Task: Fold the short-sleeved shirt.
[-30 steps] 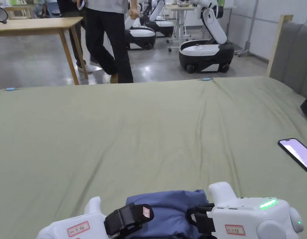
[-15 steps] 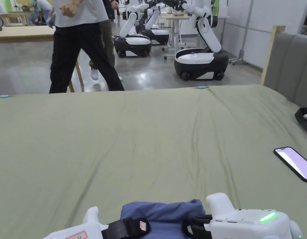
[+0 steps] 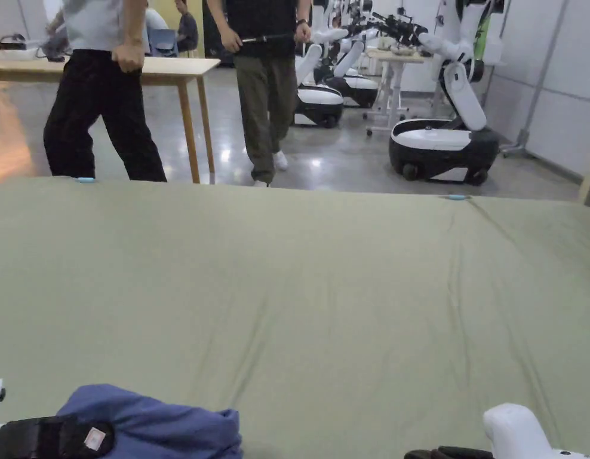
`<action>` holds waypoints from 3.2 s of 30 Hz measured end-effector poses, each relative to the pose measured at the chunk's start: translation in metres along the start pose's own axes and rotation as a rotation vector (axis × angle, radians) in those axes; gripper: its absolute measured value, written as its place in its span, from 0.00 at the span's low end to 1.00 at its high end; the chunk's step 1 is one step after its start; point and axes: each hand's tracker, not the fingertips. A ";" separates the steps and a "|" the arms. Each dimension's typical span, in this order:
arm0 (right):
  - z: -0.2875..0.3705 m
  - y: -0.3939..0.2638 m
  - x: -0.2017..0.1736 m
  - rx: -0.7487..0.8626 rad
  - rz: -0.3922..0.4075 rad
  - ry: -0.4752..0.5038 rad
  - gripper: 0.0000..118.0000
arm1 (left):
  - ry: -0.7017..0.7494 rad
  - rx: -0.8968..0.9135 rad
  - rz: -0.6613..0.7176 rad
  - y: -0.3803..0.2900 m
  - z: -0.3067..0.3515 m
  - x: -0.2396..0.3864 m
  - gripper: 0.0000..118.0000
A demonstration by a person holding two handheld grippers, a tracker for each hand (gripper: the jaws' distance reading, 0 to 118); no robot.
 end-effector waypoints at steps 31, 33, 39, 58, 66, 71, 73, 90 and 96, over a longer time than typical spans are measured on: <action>0.032 -0.011 -0.010 0.072 0.028 -0.078 0.01 | 0.448 0.632 -0.347 -0.057 0.095 0.129 0.64; 0.041 -0.013 -0.002 0.110 0.032 -0.131 0.01 | 0.432 0.651 -0.389 -0.079 0.041 0.152 0.09; 0.072 -0.014 0.025 0.178 0.042 -0.237 0.01 | 0.456 0.534 -0.559 -0.115 -0.098 0.203 0.02; 0.059 0.274 0.112 0.637 0.182 -0.598 0.01 | 0.606 0.653 -0.887 0.096 -0.260 0.368 0.00; 0.046 0.278 0.117 0.630 0.117 -0.660 0.01 | 0.621 0.767 -0.705 0.120 -0.250 0.363 0.00; 0.049 0.270 0.123 0.624 0.103 -0.647 0.01 | 0.628 0.753 -0.748 0.125 -0.249 0.368 0.00; 0.051 0.270 0.124 0.633 0.099 -0.646 0.01 | 0.622 0.771 -0.748 0.125 -0.249 0.373 0.00; 0.081 0.269 0.122 0.638 -0.007 -0.547 1.00 | 0.613 0.767 -0.749 0.136 -0.238 0.381 1.00; 0.106 0.268 0.106 0.668 -0.023 -0.587 1.00 | 0.644 0.761 -0.781 0.132 -0.236 0.382 1.00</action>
